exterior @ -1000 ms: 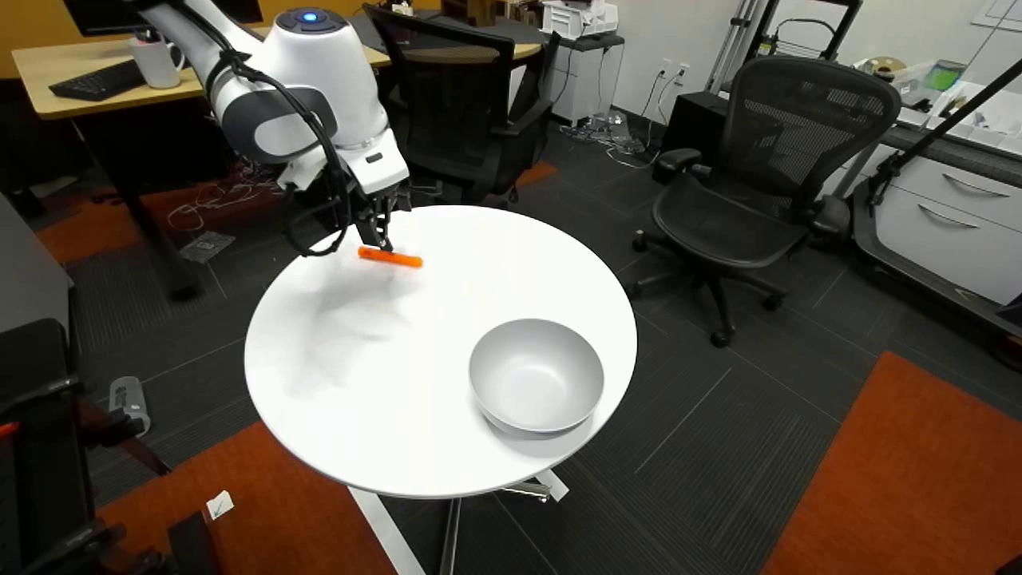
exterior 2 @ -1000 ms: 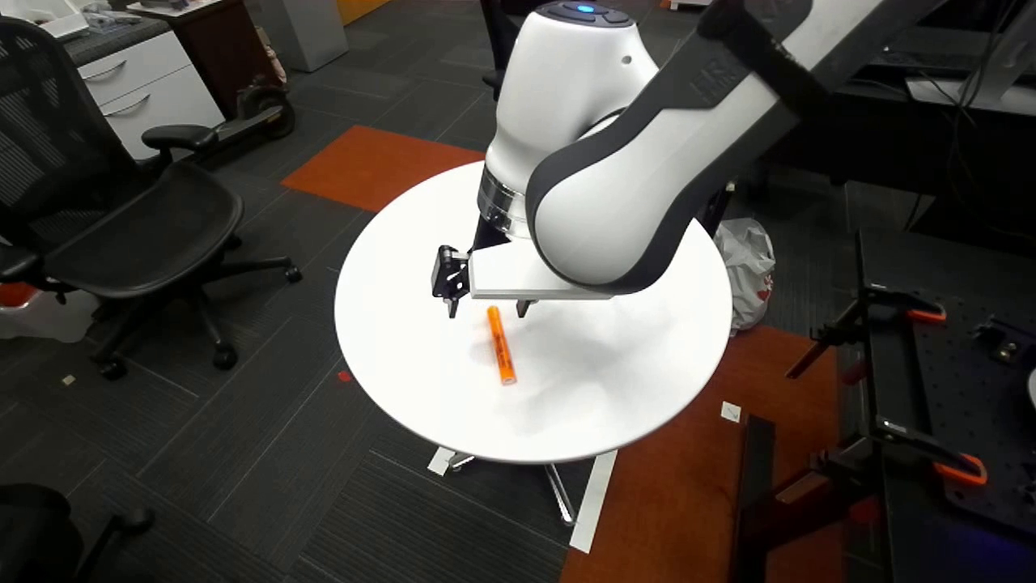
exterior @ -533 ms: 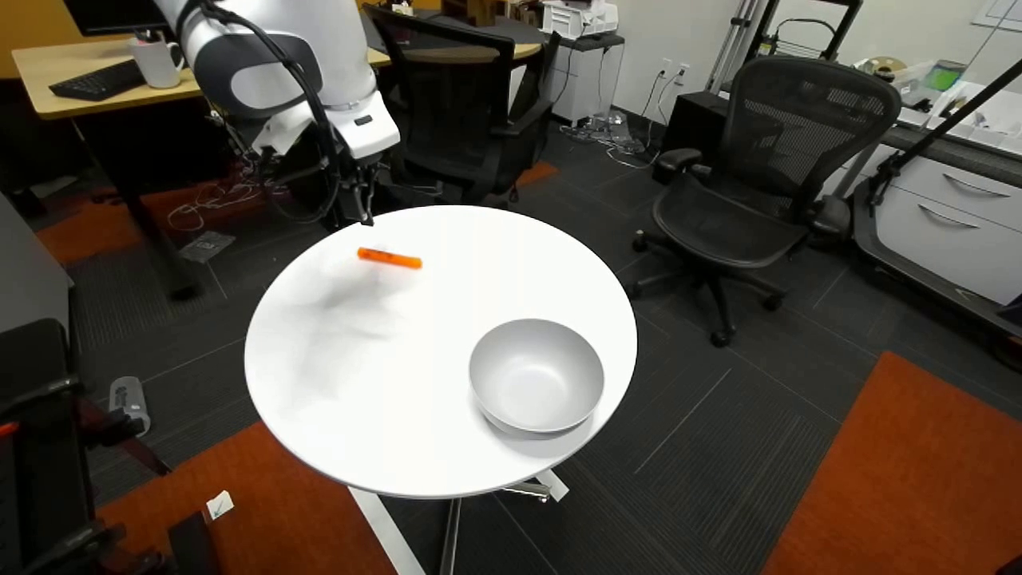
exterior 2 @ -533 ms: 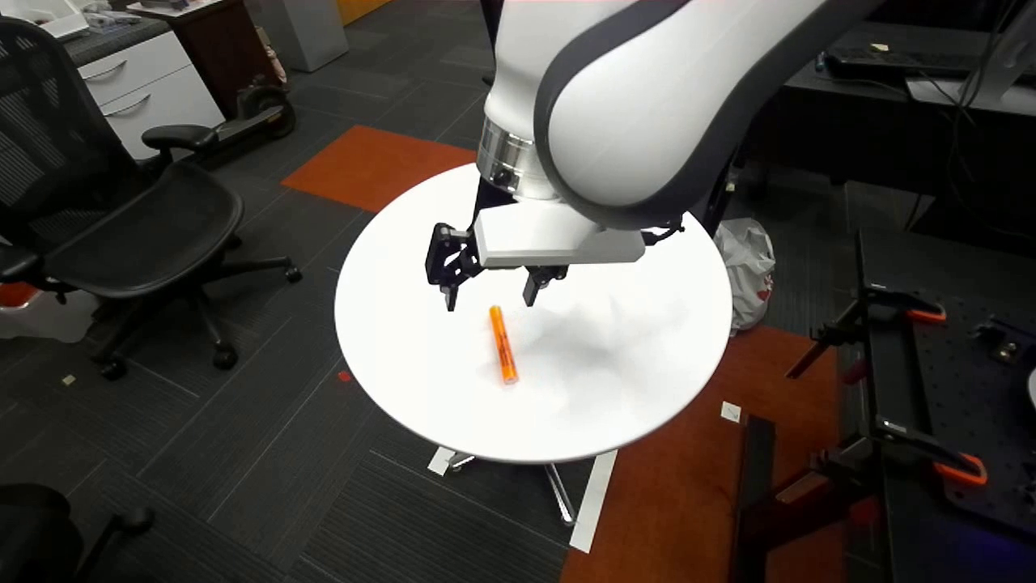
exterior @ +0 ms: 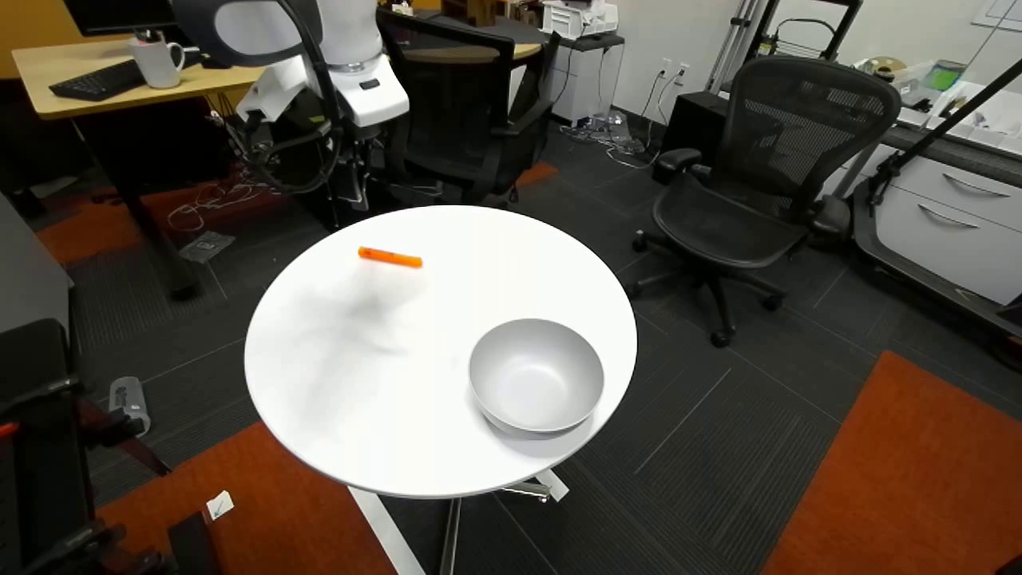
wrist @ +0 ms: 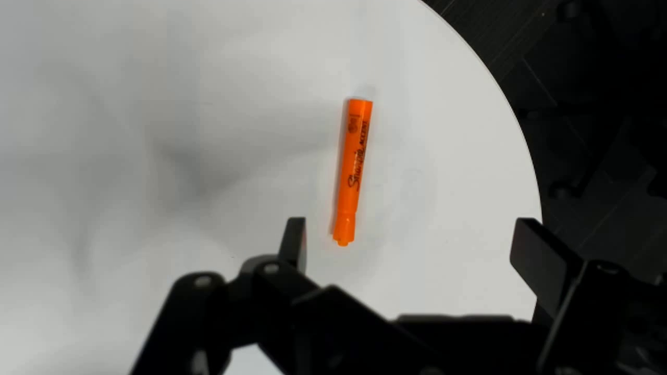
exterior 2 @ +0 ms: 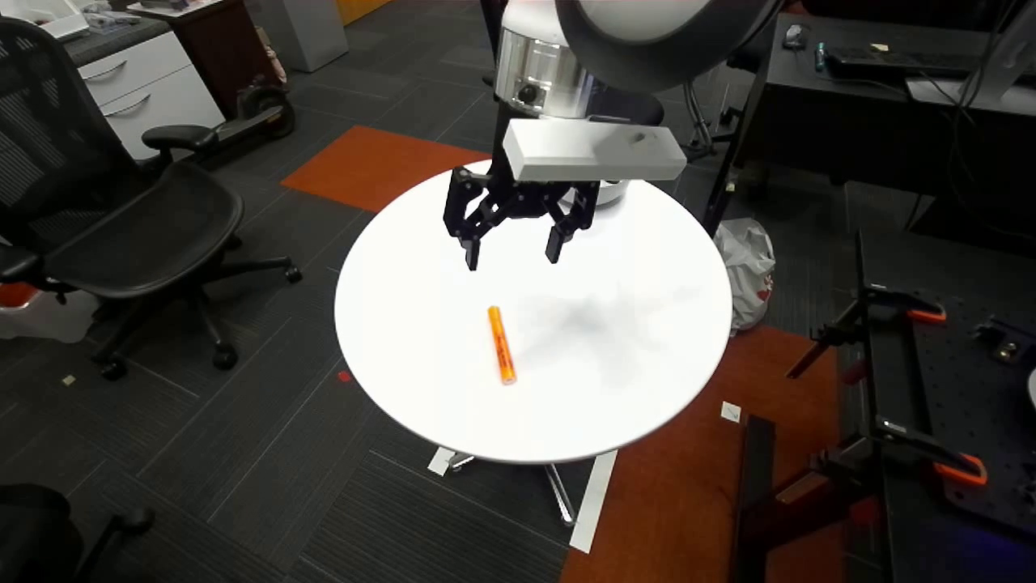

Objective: Move the marker to the left

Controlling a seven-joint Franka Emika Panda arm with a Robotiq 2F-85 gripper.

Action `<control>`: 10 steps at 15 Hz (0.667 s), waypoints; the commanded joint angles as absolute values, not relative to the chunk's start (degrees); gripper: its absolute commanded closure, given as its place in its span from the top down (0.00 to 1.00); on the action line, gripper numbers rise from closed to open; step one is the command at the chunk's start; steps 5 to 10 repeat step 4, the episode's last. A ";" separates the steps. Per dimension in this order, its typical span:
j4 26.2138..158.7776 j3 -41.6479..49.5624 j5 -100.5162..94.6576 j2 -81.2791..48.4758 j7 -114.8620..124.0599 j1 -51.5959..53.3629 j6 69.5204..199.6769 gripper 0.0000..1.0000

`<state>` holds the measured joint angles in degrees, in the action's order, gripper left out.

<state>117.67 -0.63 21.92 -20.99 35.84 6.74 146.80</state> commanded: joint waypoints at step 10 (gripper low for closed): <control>117.78 -0.96 21.68 -20.65 35.50 6.20 146.21 1.00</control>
